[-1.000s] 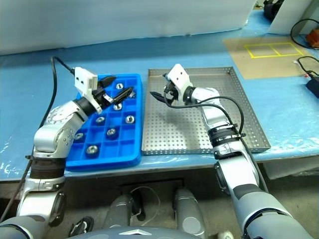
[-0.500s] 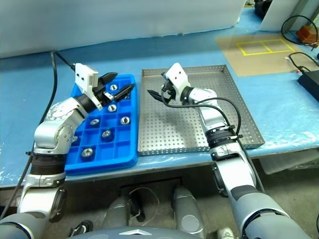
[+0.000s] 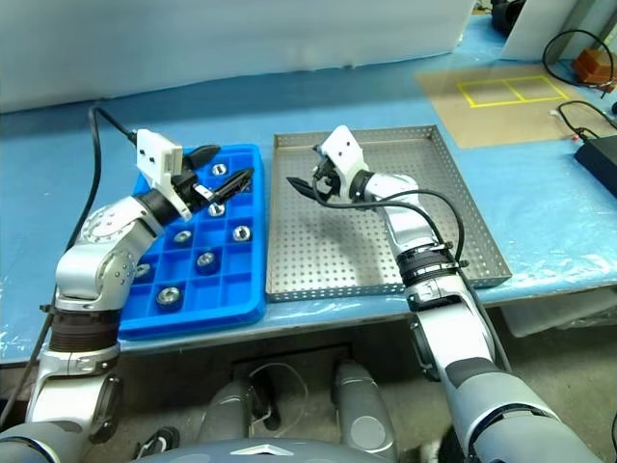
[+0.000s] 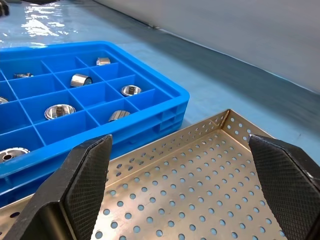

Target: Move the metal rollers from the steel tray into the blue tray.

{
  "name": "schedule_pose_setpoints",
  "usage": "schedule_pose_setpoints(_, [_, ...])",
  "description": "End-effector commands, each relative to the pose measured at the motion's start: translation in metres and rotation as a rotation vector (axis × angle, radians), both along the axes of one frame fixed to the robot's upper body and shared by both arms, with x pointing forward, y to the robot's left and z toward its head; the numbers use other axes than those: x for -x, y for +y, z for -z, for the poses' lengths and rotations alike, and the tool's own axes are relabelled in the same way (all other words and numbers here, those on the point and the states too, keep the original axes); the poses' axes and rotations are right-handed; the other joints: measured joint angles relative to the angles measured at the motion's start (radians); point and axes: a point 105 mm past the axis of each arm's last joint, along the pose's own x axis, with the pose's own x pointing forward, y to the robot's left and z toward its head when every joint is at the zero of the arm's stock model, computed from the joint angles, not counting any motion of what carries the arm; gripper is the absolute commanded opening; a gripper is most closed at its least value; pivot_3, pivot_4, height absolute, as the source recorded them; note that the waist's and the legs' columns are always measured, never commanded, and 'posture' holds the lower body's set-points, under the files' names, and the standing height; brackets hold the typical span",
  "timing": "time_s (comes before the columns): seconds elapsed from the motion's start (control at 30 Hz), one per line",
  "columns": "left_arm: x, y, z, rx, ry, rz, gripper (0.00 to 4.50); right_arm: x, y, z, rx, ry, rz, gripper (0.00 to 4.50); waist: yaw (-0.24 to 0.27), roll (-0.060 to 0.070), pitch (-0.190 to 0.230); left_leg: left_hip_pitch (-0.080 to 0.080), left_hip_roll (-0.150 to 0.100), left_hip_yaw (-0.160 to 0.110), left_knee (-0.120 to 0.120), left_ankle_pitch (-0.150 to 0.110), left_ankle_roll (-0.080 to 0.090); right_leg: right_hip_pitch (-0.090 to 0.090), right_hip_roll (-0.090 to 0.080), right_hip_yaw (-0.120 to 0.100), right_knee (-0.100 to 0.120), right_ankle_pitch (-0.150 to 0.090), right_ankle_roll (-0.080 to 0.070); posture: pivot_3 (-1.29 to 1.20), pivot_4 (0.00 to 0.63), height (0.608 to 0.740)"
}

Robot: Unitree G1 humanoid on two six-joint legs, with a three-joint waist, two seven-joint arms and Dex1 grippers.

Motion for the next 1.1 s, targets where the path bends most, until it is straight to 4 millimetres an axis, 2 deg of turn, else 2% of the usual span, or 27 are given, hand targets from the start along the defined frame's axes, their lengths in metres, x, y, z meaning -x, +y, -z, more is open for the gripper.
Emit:
schedule_pose_setpoints(0.03, [0.0065,0.0035,-0.0129,0.003,-0.049,-0.007,4.5,-0.0002,0.0054,-0.0196,-0.012,-0.072,-0.012,4.48,0.001,0.0,0.0,0.0,0.0,0.0,0.0,0.0,0.0,0.0,0.0,0.0,0.0,0.0,0.0,-0.45,0.15,0.74])
schedule_pose_setpoints(0.4, [0.0093,0.0079,-0.0151,-0.013,-0.044,0.011,4.5,-0.0022,0.0029,-0.0221,-0.011,-0.078,-0.003,4.48,0.005,0.0,0.0,0.0,0.0,0.0,0.0,0.0,0.0,0.0,0.0,0.0,0.0,0.0,0.0,-0.46,0.15,0.74])
schedule_pose_setpoints(0.83, [0.0093,0.0025,-0.0128,-0.027,-0.039,0.025,4.5,-0.0053,0.0013,-0.0202,-0.009,-0.084,0.02,4.48,0.007,0.0,0.0,0.0,0.0,0.0,0.0,0.0,0.0,0.0,0.0,0.0,0.0,0.0,0.0,-0.46,0.15,0.74])
schedule_pose_setpoints(1.1, [0.0085,0.0052,-0.0139,-0.023,-0.042,0.017,4.5,-0.0043,0.0064,-0.0208,-0.012,-0.088,0.005,4.48,0.007,0.0,0.0,0.0,0.0,0.0,0.0,0.0,0.0,0.0,0.0,0.0,0.0,0.0,0.0,-0.46,0.15,0.74])
